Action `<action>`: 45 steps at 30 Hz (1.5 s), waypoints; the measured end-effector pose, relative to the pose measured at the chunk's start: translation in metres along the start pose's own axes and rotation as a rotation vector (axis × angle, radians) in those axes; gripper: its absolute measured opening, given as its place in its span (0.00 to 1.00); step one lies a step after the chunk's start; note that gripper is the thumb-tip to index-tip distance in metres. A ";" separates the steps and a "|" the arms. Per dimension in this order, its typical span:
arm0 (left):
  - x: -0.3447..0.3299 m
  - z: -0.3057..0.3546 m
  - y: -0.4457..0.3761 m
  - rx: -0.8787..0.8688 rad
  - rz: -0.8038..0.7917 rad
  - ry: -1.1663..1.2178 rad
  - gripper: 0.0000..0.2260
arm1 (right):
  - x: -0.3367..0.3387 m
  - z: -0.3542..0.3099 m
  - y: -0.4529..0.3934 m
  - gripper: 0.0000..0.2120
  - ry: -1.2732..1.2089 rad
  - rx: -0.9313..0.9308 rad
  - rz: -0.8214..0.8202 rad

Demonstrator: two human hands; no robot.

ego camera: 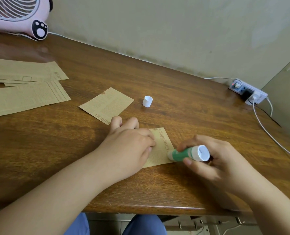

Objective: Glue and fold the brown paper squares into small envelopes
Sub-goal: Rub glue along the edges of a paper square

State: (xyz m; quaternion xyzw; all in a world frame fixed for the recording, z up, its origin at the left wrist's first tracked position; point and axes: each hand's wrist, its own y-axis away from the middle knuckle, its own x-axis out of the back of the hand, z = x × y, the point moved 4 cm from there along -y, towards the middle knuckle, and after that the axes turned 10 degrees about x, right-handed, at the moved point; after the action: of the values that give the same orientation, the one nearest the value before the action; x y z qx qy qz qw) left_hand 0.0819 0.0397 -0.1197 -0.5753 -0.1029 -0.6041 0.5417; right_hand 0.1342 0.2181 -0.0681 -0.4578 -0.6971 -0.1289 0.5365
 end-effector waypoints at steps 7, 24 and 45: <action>0.000 0.000 0.003 0.008 -0.043 -0.035 0.10 | 0.003 -0.003 -0.011 0.07 -0.032 0.022 0.049; 0.004 -0.002 0.004 0.061 -0.022 -0.081 0.07 | -0.013 0.016 -0.054 0.06 -0.058 -0.009 0.049; 0.008 0.002 0.005 0.086 -0.052 -0.120 0.08 | -0.013 0.002 -0.044 0.10 -0.063 0.039 0.005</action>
State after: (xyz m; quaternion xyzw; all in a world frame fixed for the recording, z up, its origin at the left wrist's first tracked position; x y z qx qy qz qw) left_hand 0.0883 0.0350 -0.1152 -0.5838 -0.1762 -0.5775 0.5428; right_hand 0.0988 0.1892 -0.0667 -0.4529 -0.7148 -0.0991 0.5236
